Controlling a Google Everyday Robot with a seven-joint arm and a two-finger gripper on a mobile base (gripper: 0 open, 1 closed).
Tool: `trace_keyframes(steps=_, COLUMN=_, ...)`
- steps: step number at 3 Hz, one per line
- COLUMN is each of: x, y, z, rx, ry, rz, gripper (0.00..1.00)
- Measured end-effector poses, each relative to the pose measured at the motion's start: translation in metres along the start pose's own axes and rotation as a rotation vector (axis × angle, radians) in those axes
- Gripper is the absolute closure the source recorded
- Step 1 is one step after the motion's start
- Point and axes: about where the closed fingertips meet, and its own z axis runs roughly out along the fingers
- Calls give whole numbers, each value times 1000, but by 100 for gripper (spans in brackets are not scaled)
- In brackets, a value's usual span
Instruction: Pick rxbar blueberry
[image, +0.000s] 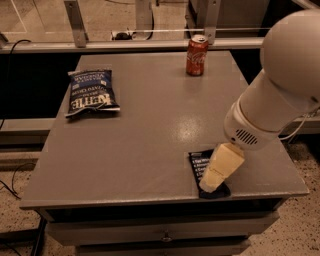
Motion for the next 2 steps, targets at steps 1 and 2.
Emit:
trace_keyframes(steps=1, x=-5, y=12, z=28, rx=-8, ry=5, rz=33, gripper=0)
trace_keyframes(steps=2, x=-10, y=21, z=43, rx=-11, ry=11, rz=56, gripper=18)
